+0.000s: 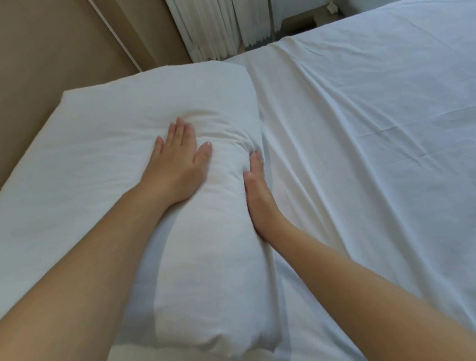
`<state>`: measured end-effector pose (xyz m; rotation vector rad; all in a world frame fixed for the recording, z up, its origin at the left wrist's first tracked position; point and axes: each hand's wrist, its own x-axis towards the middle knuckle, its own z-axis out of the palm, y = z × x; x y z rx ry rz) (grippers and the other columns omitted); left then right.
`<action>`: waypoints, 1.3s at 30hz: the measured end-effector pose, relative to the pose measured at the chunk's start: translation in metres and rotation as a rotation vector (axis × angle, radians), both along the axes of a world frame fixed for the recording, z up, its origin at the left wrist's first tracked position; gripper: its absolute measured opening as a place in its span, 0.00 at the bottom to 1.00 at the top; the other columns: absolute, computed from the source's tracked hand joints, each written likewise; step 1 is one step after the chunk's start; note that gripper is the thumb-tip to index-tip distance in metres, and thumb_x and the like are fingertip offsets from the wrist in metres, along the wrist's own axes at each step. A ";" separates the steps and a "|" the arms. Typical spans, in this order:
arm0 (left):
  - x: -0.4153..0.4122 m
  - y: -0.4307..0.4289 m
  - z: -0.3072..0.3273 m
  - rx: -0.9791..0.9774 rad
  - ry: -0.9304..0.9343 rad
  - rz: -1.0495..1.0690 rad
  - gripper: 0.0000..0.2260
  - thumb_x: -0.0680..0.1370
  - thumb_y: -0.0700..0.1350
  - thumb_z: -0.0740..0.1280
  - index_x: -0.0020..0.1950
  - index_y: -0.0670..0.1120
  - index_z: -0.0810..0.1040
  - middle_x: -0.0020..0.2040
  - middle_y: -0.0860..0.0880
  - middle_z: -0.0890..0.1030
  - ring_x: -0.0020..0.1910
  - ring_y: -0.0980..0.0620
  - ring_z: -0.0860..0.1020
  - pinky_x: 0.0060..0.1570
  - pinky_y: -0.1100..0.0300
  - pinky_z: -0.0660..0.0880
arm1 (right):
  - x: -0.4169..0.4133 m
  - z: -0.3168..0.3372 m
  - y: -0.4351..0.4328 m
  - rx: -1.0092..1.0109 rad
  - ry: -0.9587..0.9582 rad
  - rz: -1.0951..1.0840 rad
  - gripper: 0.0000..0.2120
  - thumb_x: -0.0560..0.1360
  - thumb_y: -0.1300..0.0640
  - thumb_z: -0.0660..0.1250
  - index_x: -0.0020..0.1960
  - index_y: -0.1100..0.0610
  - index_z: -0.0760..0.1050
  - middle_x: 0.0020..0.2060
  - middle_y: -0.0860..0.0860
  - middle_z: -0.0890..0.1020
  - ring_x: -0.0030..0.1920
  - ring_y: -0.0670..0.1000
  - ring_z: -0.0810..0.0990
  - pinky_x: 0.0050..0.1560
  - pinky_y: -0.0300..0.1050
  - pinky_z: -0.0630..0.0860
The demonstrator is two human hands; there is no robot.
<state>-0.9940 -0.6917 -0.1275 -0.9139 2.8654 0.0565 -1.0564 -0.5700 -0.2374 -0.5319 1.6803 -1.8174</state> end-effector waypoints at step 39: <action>0.064 0.041 0.006 0.143 0.050 -0.140 0.40 0.71 0.65 0.34 0.79 0.48 0.42 0.79 0.54 0.41 0.75 0.64 0.38 0.73 0.65 0.36 | 0.036 -0.014 0.023 -0.034 -0.091 0.053 0.34 0.76 0.40 0.47 0.79 0.46 0.40 0.77 0.37 0.46 0.76 0.37 0.44 0.79 0.48 0.44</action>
